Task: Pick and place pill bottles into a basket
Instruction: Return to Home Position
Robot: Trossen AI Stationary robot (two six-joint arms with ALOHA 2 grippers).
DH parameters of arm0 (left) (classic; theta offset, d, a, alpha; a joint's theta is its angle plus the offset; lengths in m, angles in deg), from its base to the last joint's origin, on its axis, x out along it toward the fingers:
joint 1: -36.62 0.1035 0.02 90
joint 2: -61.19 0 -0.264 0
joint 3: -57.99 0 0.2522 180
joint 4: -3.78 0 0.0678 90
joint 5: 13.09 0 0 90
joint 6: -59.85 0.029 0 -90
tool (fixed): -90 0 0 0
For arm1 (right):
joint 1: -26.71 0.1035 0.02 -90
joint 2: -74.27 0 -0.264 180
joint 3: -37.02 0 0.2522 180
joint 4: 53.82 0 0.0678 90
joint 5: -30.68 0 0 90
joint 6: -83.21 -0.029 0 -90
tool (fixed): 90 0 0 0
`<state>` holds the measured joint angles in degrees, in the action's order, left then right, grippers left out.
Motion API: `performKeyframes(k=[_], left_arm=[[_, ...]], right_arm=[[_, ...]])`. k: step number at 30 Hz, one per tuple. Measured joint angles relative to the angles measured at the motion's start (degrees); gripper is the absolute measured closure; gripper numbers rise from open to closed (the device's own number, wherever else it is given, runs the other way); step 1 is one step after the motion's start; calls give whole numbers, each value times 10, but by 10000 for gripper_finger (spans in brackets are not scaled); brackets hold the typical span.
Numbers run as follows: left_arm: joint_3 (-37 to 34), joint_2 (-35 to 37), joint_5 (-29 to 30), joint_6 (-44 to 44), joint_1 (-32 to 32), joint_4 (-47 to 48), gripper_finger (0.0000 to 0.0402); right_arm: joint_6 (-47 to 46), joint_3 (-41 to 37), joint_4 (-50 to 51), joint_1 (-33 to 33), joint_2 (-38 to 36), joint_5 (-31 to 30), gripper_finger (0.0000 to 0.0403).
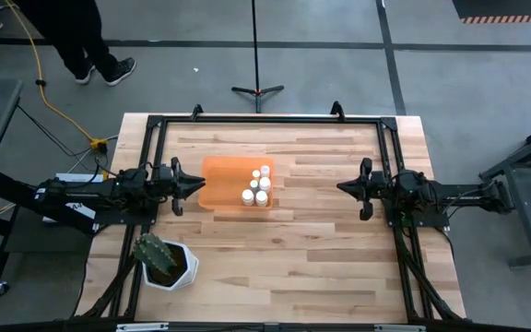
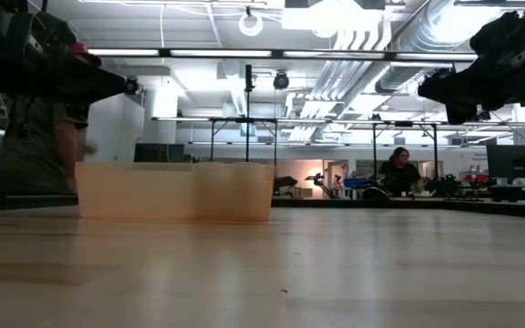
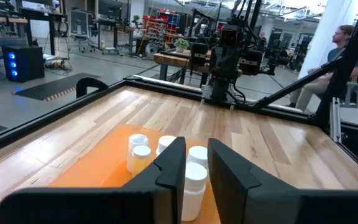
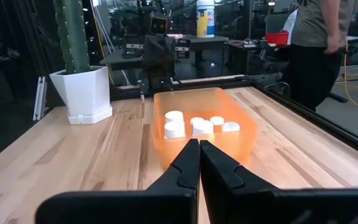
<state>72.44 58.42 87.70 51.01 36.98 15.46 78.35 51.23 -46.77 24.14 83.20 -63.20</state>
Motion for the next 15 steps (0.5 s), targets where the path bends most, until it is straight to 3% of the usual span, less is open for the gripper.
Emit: performKeyframes(k=[15], left_arm=[[0,0,0,11,0,0,371]], right_arm=[[3,0,-4,0,0,3,396]])
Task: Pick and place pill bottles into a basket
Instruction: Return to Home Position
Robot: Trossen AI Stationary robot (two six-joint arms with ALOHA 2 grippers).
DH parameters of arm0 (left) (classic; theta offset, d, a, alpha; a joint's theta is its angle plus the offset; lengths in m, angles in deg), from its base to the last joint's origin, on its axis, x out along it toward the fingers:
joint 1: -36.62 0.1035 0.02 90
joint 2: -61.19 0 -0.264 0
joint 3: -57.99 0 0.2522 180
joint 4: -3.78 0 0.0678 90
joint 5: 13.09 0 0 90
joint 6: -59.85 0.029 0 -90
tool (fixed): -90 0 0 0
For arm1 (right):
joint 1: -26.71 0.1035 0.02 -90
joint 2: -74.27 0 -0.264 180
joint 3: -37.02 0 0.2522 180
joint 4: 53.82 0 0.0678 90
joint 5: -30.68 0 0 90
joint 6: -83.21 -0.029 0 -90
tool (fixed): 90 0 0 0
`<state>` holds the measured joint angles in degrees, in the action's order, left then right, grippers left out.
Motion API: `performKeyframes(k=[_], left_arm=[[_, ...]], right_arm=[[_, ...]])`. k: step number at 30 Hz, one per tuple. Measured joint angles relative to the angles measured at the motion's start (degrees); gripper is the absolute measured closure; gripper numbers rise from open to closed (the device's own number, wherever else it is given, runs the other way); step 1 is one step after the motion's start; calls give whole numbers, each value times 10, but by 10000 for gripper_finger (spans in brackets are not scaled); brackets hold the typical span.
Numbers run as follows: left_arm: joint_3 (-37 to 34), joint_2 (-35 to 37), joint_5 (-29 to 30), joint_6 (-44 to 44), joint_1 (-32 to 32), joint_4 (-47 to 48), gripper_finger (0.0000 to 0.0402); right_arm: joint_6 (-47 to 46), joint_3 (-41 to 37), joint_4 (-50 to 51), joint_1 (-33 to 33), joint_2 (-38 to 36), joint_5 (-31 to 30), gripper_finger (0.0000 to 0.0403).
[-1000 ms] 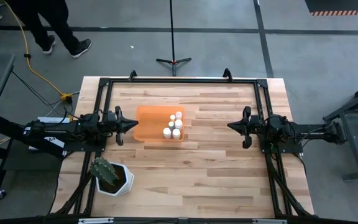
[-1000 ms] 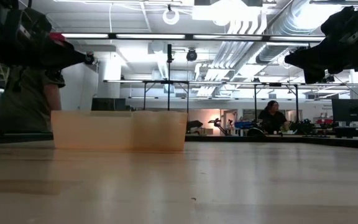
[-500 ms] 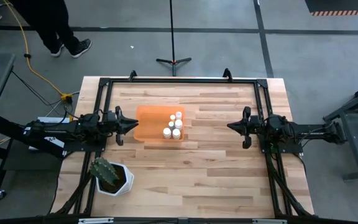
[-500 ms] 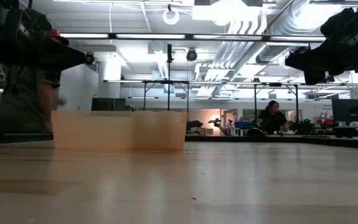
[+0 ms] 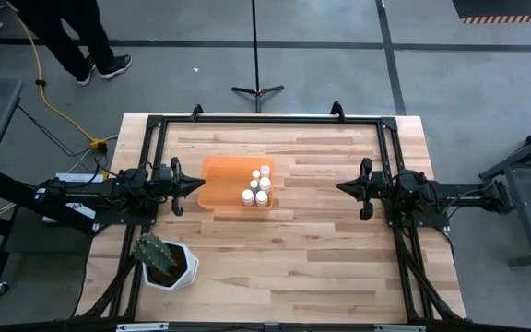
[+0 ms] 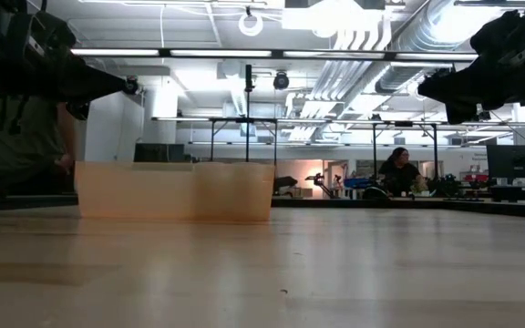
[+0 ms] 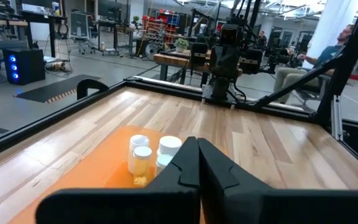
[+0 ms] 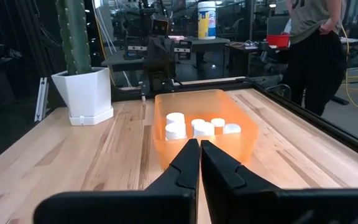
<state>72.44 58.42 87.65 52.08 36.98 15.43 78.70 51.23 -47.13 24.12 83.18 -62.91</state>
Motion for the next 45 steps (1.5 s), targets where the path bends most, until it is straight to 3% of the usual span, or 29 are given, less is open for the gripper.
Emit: performKeyframes(k=[15,45], left_arm=[[0,0,0,0,0,0,300],[0,0,0,0,0,0,302]], right_arm=[[0,0,21,0,0,0,399],[0,0,21,0,0,-1,397]])
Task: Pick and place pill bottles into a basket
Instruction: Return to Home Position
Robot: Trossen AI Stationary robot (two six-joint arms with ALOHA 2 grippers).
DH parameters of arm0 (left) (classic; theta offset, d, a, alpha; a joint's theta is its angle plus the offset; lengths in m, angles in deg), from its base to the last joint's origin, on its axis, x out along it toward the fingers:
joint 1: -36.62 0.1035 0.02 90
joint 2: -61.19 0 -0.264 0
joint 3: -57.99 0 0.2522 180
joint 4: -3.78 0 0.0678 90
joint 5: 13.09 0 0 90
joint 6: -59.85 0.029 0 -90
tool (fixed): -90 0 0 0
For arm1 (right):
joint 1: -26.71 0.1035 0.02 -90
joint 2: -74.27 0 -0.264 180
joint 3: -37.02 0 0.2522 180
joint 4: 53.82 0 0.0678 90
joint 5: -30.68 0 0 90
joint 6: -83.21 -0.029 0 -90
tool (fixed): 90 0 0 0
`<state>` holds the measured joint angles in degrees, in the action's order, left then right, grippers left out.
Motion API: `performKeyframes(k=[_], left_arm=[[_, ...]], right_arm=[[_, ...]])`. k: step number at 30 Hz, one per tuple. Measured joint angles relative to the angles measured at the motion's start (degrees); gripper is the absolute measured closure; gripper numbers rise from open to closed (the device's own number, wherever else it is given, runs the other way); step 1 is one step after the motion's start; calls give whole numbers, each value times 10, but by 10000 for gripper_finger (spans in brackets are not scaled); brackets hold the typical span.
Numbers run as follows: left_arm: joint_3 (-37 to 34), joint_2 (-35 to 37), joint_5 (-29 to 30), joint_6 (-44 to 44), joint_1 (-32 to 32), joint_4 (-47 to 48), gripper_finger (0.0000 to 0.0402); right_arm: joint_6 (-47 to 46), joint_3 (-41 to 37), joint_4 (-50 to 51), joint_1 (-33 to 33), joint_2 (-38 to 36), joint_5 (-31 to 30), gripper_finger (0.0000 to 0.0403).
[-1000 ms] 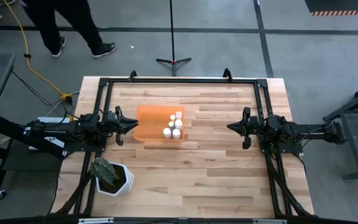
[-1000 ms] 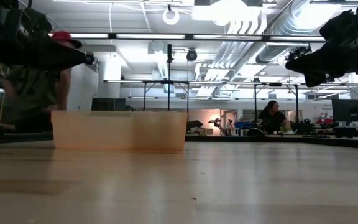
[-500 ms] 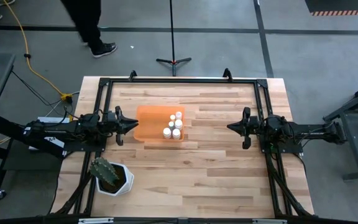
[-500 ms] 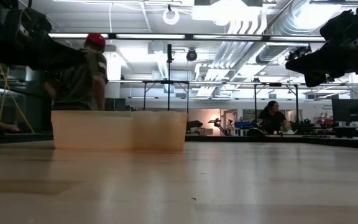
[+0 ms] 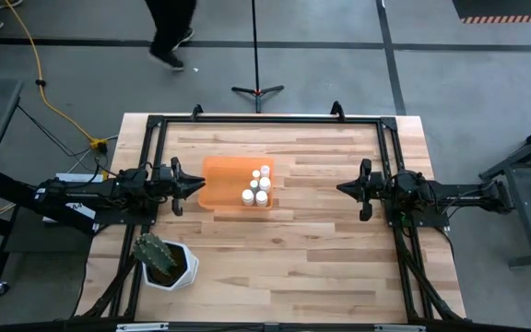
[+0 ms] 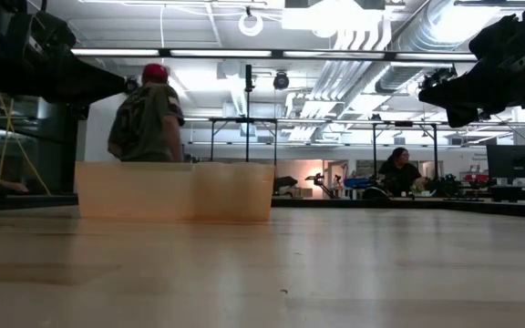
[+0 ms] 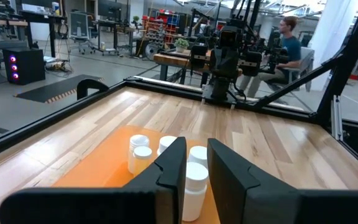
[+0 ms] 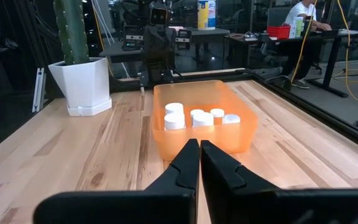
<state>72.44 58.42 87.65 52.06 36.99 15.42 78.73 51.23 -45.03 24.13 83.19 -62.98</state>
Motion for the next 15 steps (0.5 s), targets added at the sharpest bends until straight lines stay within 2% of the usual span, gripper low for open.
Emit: performKeyframes(k=[15], left_arm=[[0,0,0,0,0,0,301]], right_arm=[[0,0,0,0,0,0,396]])
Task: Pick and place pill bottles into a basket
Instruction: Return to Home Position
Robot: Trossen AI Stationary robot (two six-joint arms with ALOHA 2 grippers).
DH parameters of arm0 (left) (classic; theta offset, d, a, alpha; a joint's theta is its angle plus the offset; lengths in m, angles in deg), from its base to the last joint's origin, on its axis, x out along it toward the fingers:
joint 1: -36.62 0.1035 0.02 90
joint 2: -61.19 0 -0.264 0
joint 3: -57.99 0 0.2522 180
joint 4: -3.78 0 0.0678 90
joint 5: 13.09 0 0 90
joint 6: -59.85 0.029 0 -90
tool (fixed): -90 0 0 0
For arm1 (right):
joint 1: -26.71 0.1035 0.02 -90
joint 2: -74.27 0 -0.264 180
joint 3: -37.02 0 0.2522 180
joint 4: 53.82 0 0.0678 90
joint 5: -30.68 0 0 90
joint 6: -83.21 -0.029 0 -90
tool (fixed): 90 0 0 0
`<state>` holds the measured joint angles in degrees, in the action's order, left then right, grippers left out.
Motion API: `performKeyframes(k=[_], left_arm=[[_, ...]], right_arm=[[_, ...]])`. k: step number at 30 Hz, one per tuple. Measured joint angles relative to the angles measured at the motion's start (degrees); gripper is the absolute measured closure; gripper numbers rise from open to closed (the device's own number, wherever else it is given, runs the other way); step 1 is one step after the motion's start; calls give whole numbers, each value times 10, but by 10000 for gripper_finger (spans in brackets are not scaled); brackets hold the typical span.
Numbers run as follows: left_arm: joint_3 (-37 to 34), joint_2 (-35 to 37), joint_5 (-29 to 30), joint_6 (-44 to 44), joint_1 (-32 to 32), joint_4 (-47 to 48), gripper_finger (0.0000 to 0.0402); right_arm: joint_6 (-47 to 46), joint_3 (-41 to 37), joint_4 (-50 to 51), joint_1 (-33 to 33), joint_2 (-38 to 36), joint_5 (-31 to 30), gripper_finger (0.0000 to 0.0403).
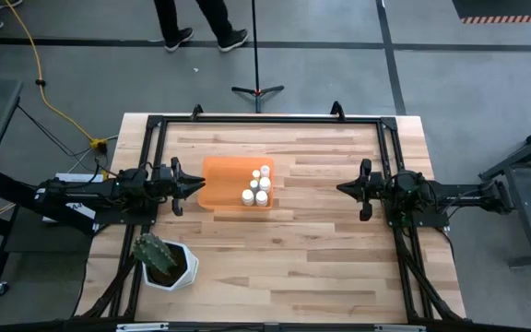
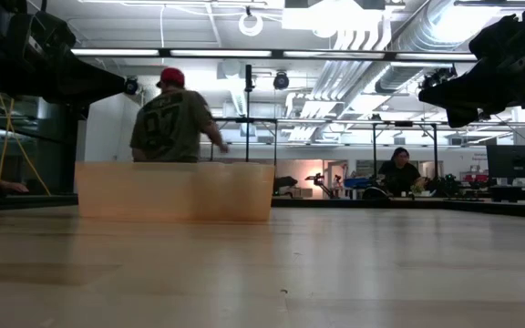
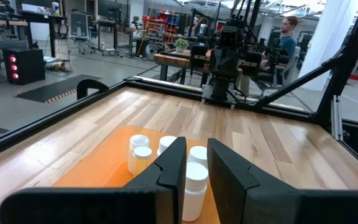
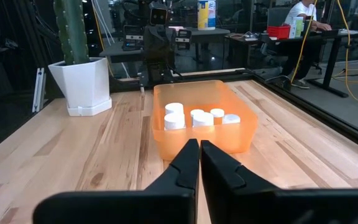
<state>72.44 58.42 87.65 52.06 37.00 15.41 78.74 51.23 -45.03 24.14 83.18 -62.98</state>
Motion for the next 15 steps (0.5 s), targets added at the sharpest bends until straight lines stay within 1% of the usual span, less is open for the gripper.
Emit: performKeyframes(k=[15], left_arm=[[0,0,0,0,0,0,300]], right_arm=[[0,0,0,0,0,0,402]])
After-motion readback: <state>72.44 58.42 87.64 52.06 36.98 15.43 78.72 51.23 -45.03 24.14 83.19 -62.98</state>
